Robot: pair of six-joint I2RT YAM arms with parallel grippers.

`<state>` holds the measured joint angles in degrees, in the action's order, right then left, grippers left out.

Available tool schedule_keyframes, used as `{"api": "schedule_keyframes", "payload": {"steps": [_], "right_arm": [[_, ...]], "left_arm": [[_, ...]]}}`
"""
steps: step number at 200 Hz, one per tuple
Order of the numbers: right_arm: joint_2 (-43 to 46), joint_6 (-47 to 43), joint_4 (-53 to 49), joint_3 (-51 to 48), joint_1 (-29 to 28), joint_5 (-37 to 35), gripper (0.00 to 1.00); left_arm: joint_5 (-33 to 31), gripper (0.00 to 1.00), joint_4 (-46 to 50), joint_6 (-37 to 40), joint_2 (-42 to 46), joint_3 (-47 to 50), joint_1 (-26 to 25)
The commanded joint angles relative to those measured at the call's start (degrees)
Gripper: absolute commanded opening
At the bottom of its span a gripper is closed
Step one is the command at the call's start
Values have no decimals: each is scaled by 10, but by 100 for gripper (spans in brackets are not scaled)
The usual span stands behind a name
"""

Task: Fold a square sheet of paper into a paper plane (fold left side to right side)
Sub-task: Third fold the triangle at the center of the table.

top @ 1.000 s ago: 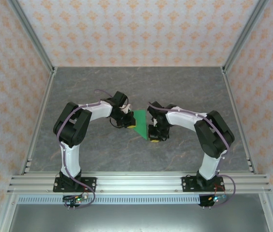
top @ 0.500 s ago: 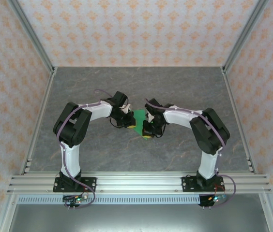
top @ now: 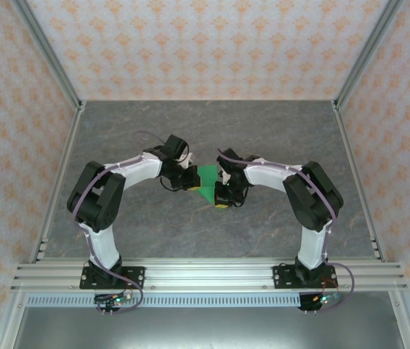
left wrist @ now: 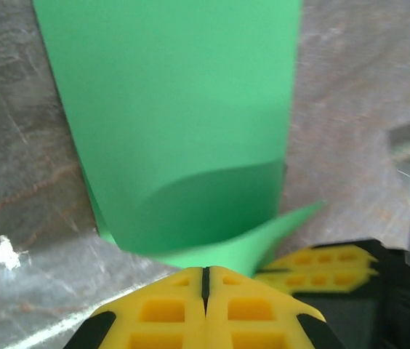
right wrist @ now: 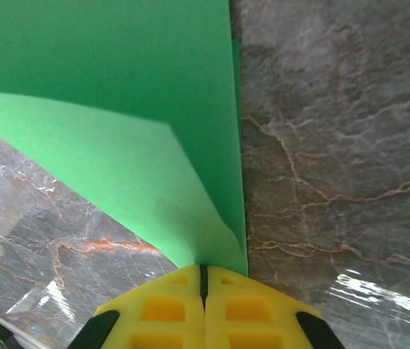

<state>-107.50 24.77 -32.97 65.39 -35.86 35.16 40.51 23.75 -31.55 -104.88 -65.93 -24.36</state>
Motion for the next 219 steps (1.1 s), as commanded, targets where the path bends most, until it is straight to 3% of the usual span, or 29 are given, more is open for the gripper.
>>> {"api": "schedule_keyframes", "payload": {"steps": [1,55,162,219], "right_arm": [[-29,-8,-53,-18,4,-70,0],[-30,-7,-51,-18,5,-68,0],[-28,-9,-53,-18,4,-65,0],[-30,-18,-73,-14,4,-82,0]], "left_arm": [[33,2,2,21,23,17,-14],[53,0,-22,14,-10,14,-58],[59,0,-49,13,-73,0,-68],[-19,0,-11,18,-92,-13,-67]]}}
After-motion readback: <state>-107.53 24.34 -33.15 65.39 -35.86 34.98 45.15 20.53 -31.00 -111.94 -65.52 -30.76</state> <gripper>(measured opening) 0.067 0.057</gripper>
